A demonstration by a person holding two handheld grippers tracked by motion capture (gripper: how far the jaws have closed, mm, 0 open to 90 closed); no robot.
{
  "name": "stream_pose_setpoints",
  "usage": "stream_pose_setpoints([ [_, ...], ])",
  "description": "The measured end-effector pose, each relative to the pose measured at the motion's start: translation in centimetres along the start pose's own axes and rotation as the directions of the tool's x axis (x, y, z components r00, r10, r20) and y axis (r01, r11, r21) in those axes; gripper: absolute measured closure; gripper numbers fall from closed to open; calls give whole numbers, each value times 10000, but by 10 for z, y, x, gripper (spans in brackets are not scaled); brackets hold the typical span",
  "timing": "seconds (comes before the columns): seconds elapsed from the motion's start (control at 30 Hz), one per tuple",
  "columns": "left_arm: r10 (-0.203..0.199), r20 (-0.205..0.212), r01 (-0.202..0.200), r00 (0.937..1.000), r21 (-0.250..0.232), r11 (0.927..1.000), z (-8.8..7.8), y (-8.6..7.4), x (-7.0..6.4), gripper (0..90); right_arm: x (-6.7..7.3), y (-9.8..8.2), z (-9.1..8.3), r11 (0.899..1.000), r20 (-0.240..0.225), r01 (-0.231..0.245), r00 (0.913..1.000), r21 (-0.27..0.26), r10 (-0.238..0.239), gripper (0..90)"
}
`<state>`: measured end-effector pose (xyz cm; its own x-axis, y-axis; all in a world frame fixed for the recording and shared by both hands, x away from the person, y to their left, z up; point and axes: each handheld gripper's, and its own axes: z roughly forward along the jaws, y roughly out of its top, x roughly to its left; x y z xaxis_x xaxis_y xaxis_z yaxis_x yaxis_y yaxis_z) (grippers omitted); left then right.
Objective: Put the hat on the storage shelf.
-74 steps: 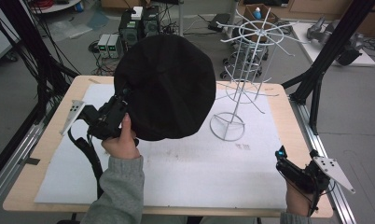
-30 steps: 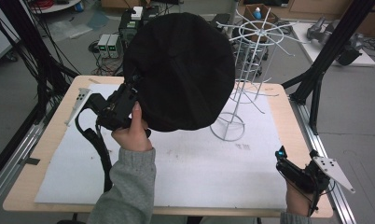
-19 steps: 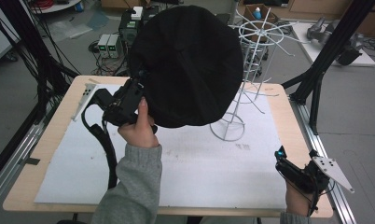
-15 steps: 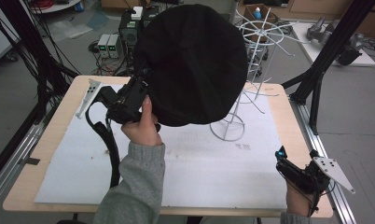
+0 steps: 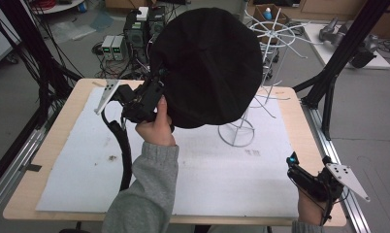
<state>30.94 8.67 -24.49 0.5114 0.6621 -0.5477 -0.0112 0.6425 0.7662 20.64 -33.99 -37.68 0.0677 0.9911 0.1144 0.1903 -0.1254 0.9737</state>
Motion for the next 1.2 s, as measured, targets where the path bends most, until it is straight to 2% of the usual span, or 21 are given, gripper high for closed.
stream_pose_setpoints([
  [0.13, 163, -130, -162, 9998, 85, 9998, 2, -4, 0, 781, 0, 0, 0, 10000, 10, -64, 10000, -31, 64, 7],
  [0.4, 64, -203, -62, 9998, 95, 9999, 1, -11, 5, 777, 0, 1, -1, 9999, -4, -25, 10000, -111, 25, 7],
  [0.63, 315, -368, -312, 9988, 64, 9995, -1, -18, 9, 769, 0, 1, -2, 9999, 4, 42, 10000, -101, -42, 7],
  [0.8, 114, -461, -109, 9989, 113, 9999, -2, -20, 13, 746, 0, 1, -2, 10000, 6, 7, 10000, -91, -7, 7],
  [0.93, 87, -353, -80, 9993, 188, 9998, -1, -22, 14, 706, 1, 1, -1, 9999, 32, 52, 10000, -114, -51, 7],
  [1.0, 136, -338, -126, 9993, 277, 9995, 0, -23, 14, 707, 1, 1, -1, 9999, 9, 51, 10000, -135, -51, 7],
  [1.2, -59, -433, 75, 9990, 363, 9993, 0, -28, 17, 714, 1, 1, -2, 9998, 34, 70, 10000, -166, -69, 7],
])
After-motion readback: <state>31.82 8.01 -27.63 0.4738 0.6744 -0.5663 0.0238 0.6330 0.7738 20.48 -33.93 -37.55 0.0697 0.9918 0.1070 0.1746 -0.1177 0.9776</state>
